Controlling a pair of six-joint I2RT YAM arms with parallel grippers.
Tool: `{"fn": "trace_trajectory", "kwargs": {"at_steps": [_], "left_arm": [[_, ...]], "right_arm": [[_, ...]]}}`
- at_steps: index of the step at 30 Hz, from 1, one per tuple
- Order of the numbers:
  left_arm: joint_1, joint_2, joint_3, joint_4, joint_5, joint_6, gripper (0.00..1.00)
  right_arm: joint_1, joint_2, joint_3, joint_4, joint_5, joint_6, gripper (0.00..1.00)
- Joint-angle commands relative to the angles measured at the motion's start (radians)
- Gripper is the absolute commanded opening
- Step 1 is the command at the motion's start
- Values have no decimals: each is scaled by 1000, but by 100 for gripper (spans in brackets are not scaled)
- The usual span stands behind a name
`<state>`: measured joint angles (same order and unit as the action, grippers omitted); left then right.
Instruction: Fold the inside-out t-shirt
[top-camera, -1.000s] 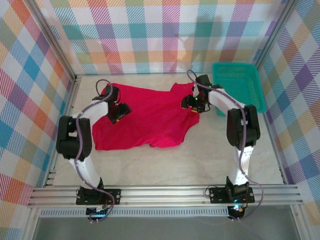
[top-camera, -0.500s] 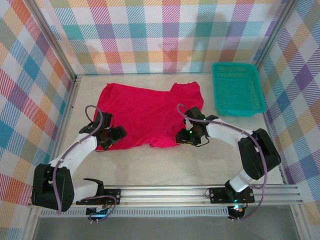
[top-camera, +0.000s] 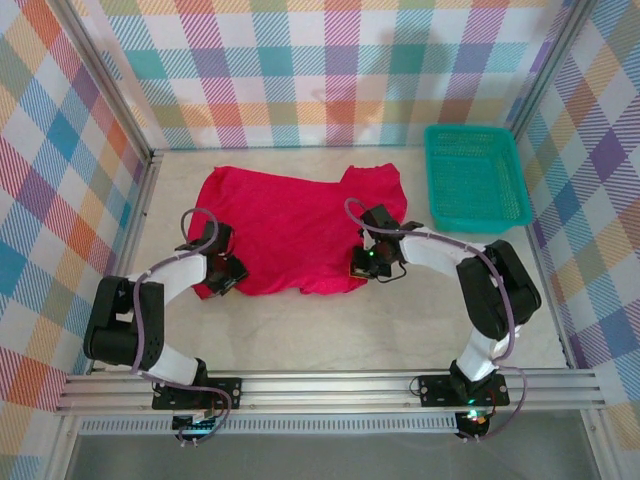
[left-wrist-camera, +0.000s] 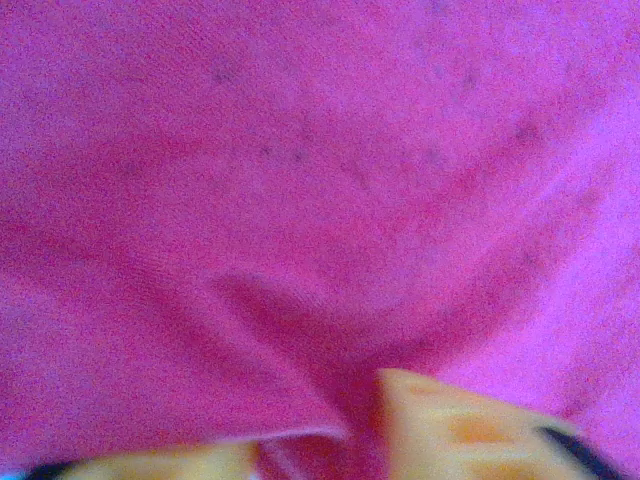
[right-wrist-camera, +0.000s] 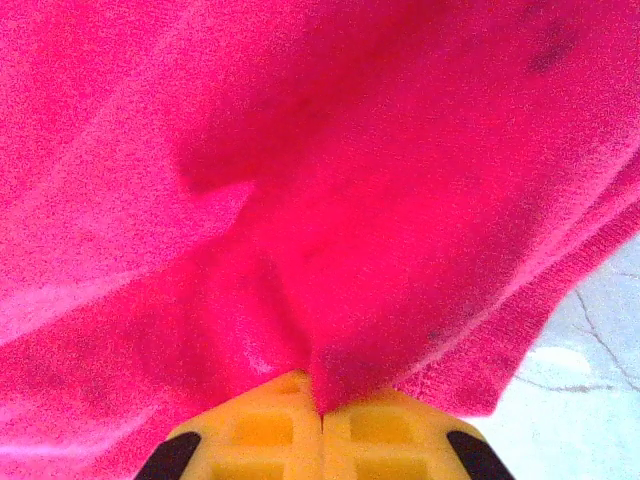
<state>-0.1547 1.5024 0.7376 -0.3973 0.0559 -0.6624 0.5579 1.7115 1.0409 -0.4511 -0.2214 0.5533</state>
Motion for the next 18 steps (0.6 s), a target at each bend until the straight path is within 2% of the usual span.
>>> {"fn": "trace_trajectory", "kwargs": {"at_steps": [1,6,9,11,15,18], "left_arm": [[12,23,-20,-44,-46,28,0],[23,-134,25,-235,-77,64,0],[24,-291,92,-365,-118,80,0],[27,-386,135,-396,-121,87,0],[29,-431,246,-411,-195,77,0],[29,-317,304,-354,-192,78,0]], "right_arm": [[5,-102,11,-108,-17,-44,0],[6,-284,-5,-282,-62,-86,0],[5,-410,8,-371,-28,-100,0],[0,-453,52,-436,19,-115,0],[-53,-418,151,-461,36,-159,0],[-116,-309,245,-407,6,-195,0]]}}
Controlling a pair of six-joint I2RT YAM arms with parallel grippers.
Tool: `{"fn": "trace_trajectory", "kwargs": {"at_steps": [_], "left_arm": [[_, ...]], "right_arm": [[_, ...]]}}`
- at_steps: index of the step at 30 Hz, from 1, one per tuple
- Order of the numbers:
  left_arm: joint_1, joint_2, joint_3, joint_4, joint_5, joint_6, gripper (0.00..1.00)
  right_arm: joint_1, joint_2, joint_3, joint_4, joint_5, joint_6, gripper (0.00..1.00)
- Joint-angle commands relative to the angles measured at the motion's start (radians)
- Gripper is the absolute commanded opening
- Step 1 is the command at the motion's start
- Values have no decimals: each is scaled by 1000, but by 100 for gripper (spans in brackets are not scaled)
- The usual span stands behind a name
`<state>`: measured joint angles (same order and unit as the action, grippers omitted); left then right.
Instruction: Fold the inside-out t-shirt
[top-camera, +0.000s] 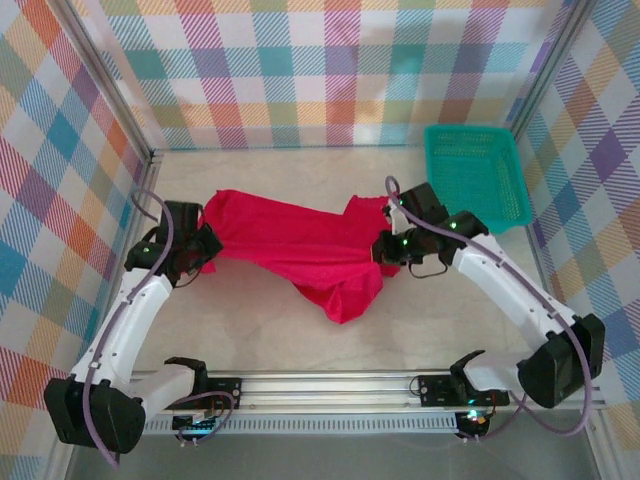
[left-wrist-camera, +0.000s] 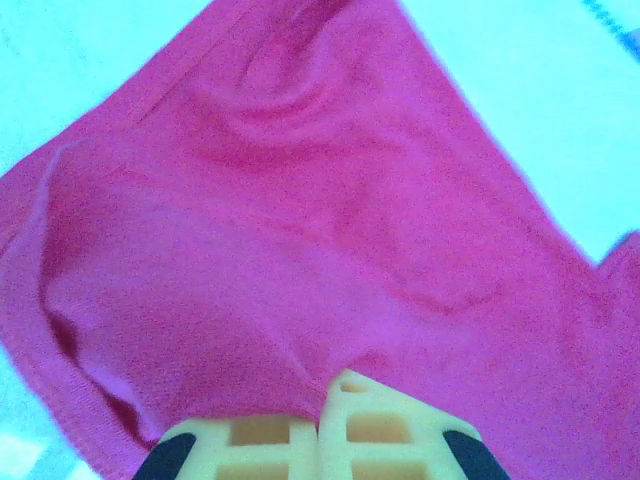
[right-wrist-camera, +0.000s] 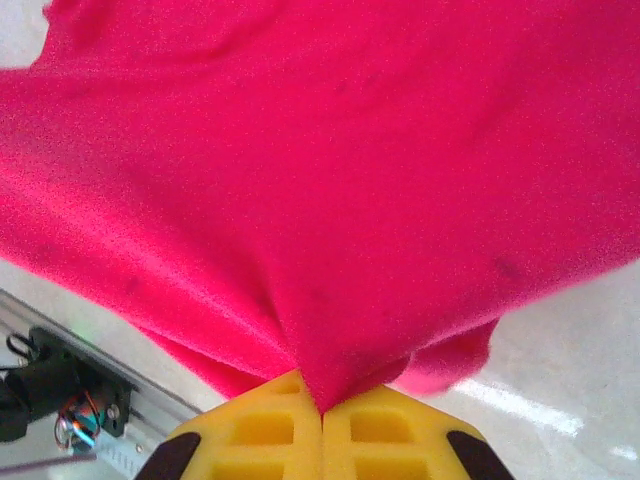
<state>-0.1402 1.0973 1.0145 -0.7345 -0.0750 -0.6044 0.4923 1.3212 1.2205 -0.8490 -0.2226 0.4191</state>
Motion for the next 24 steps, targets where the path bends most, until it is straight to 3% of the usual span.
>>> {"fn": "trace_trajectory", "kwargs": {"at_steps": [1,4,7,9,11,14,17,24], "left_arm": [[14,160,52,4,-65,21,0],[22,438,188,9,-102,42,0],[34,710,395,-57,-103,68,0],[30,807,502,-120,-80,85,33],[-2,794,517,-124,-98,90,51],[-88,705,459,-80,-100,96,52],[-208,648,411,-26,-26,105,52],[-419,785,465,105,245,45,51]], "right_arm": [[-71,138,106,15,-5,-73,0],[-123,360,275,57,-36,-102,0],[-146,618,514,-19,-41,-125,30],[-148,719,619,-90,-26,-129,41],[-145,705,588,-83,-22,-124,46],[-143,597,415,21,-53,-99,45],[-138,521,260,117,-121,-58,42],[-121,402,-56,327,-164,59,25]]}}
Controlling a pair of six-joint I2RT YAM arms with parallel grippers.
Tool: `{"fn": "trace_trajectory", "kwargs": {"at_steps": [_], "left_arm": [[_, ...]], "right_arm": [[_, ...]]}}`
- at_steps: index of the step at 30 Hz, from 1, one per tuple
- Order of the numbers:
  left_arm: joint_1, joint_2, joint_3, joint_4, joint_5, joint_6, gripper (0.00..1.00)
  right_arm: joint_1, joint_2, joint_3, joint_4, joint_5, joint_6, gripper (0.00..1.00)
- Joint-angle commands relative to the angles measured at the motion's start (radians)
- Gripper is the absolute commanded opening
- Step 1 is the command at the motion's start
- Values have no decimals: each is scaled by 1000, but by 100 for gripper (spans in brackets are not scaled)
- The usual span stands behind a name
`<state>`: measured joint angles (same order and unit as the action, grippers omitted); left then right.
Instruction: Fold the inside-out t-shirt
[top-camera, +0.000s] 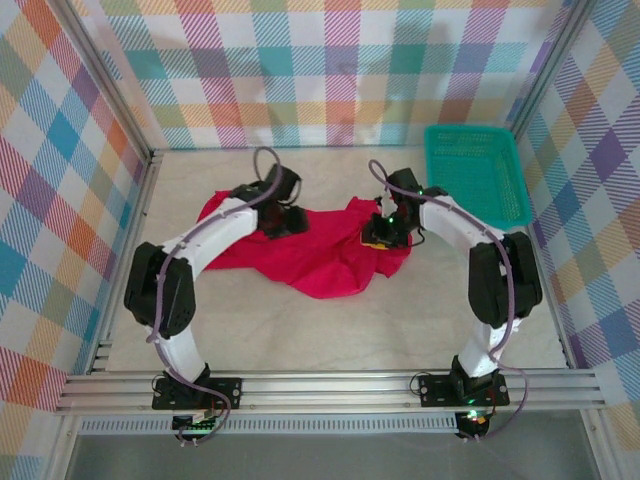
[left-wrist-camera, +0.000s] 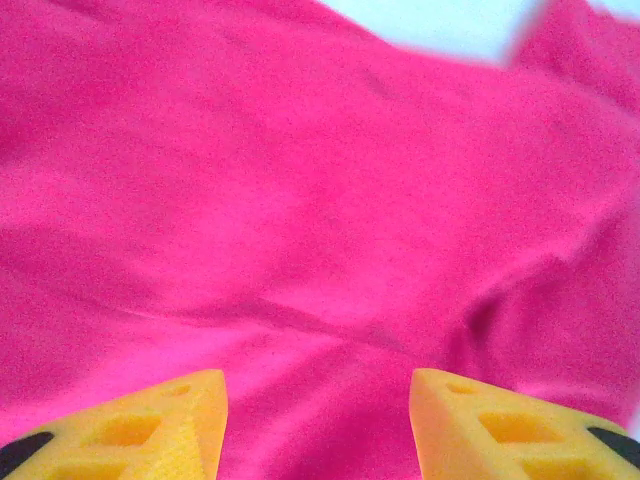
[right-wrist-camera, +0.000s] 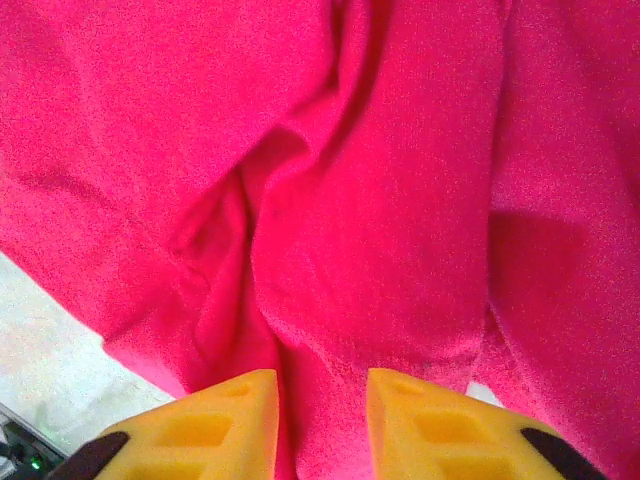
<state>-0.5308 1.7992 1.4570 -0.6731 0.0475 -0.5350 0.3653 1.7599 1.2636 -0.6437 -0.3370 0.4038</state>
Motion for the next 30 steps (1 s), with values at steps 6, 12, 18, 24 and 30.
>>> {"fn": "trace_trajectory", "kwargs": {"at_steps": [6,12,18,24,30], "left_arm": [[-90,264,139,54,114,-30,54],[-91,386,263,-33,10,-28,28],[-91,241,228,-39,-31,-44,0],[-92,85,109,1,-13,-70,0],[-92,21,-28,91,36,-108,0]], "right_arm": [[14,-63,-259,258,-82,141,34],[23,-43,-295,287,-75,152,12],[46,-115,-389,255,-8,166,0],[110,-241,-444,170,92,170,0],[144,-290,-328,121,125,143,31]]}}
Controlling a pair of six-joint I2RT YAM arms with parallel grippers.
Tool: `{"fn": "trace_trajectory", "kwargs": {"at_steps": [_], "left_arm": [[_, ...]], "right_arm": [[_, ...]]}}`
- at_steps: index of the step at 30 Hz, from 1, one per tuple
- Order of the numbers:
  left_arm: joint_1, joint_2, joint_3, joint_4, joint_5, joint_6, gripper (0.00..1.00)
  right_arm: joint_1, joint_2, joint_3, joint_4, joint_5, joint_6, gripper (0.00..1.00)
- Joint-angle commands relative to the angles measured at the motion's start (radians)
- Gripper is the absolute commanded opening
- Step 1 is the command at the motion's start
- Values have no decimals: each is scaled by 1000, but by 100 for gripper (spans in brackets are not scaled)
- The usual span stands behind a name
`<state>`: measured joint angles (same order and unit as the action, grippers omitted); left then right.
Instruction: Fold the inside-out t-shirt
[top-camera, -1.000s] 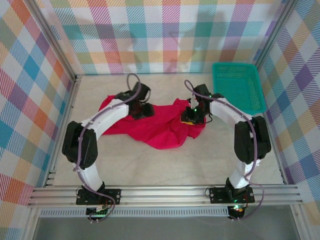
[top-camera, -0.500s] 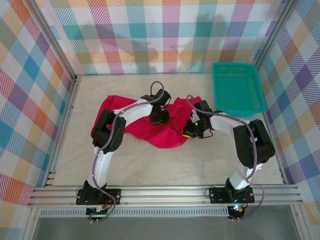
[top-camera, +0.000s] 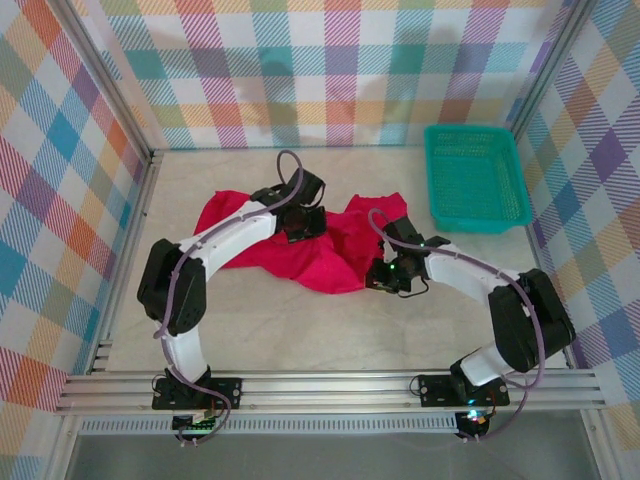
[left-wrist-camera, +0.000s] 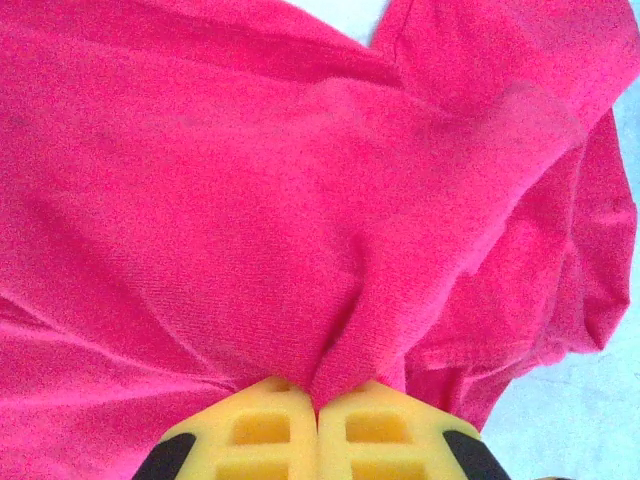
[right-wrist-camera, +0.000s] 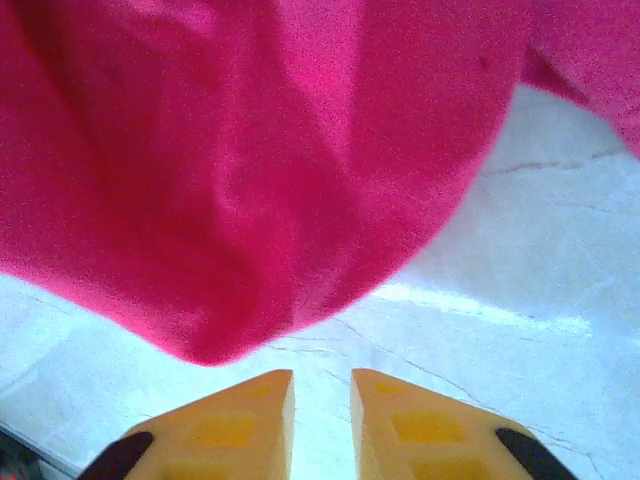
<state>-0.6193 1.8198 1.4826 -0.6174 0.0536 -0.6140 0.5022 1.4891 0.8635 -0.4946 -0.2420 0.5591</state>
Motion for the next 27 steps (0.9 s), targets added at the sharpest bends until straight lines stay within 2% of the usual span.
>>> {"fn": "trace_trajectory", "kwargs": {"at_steps": [1,7,13,16,17,18,19,20,23,27], "left_arm": [[-5,2,-64,36,30,-30,0],[-5,6,-86,40,29,-32,0],[-5,4,-60,15,24,-18,0],[-5,-3,-52,6,18,-13,0],[-5,-6,-51,4,16,-12,0],[-4,-12,-50,0,14,-10,0],[-2,-16,-48,-4,15,-8,0],[1,-21,-47,-9,20,-5,0],[24,-39,-54,-10,54,0,0],[80,-46,-82,39,122,-10,0]], "right_arm": [[7,-8,98,-21,27,-17,34],[7,186,289,31,19,-51,37],[9,433,488,62,-23,-49,47],[9,517,587,72,-5,-15,51],[9,538,611,76,-2,-4,49],[9,559,640,71,0,5,36],[9,574,666,56,-3,5,15],[9,577,686,30,-6,-1,1],[9,501,680,-59,-12,-50,0],[7,295,577,-188,-47,-144,0]]}}
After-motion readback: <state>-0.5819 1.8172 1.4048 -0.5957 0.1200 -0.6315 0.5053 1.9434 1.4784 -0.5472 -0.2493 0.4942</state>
